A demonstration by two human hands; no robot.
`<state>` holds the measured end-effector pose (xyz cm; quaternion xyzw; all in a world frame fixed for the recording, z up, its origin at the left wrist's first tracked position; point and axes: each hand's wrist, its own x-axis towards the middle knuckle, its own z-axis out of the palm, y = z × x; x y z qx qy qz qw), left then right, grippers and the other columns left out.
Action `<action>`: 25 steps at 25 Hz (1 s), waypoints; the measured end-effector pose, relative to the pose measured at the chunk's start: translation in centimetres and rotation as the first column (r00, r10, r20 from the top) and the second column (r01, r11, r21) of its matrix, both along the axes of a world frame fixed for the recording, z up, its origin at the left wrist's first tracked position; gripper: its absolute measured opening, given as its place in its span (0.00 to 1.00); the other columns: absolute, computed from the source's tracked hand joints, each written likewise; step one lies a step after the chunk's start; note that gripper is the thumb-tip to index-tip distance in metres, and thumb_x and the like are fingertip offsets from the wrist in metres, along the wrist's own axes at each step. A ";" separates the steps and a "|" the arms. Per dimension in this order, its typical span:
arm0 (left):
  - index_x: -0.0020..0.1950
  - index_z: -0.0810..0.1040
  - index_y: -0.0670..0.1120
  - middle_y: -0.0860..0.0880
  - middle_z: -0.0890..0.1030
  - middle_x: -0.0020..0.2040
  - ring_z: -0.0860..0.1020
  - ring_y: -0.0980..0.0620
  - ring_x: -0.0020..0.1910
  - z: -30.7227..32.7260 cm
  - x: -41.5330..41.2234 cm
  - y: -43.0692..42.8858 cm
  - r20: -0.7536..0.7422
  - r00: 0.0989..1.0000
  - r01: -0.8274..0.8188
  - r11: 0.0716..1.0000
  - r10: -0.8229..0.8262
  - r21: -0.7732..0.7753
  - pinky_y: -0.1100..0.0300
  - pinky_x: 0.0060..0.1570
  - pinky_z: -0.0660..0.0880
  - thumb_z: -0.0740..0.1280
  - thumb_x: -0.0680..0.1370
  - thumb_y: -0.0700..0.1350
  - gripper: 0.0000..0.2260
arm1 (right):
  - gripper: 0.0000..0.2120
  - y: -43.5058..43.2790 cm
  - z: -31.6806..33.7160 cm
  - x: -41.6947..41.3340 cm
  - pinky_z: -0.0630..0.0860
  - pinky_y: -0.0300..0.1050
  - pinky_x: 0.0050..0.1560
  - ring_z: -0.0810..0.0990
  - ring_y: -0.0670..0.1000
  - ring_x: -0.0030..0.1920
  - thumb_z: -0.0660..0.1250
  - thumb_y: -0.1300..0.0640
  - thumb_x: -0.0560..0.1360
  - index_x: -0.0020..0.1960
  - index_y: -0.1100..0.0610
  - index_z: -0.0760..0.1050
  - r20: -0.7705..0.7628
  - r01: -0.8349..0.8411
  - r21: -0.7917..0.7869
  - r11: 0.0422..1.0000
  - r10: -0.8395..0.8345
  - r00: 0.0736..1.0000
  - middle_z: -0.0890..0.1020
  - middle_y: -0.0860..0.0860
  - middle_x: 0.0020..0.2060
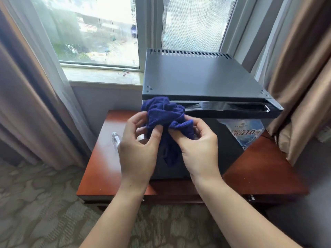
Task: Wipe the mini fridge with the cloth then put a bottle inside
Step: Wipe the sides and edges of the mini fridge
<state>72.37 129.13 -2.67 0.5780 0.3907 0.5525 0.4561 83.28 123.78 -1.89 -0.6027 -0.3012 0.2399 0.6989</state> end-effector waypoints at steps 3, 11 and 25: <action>0.68 0.76 0.51 0.56 0.82 0.58 0.82 0.54 0.53 2.2 1.4 0.5 -0.114 0.993 -0.012 0.967 0.042 0.253 0.63 0.49 0.79 0.72 0.77 0.41 0.19 | 0.16 -0.3 2.5 2.3 0.81 0.58 0.58 0.86 0.53 0.54 0.78 0.56 0.72 0.59 0.49 0.82 0.306 -0.013 0.035 0.999 0.002 0.952 0.87 0.51 0.51; 0.72 0.74 0.52 0.56 0.81 0.57 0.78 0.49 0.60 3.2 11.0 -2.3 -0.473 0.870 0.049 0.929 0.140 0.366 0.61 0.62 0.73 0.69 0.77 0.45 0.23 | 0.15 -4.0 3.1 12.0 0.78 0.43 0.58 0.82 0.44 0.54 0.76 0.56 0.73 0.59 0.49 0.81 0.562 0.096 -0.027 0.995 -0.064 0.825 0.83 0.45 0.52; 0.61 0.79 0.55 0.49 0.86 0.46 0.81 0.42 0.48 7.9 30.8 -5.7 -0.728 0.679 0.269 0.889 0.097 0.370 0.49 0.50 0.78 0.63 0.79 0.53 0.13 | 0.20 -8.6 5.5 33.1 0.72 0.35 0.65 0.79 0.45 0.61 0.68 0.58 0.78 0.69 0.45 0.75 0.560 0.088 -0.089 0.992 -0.023 0.828 0.82 0.47 0.60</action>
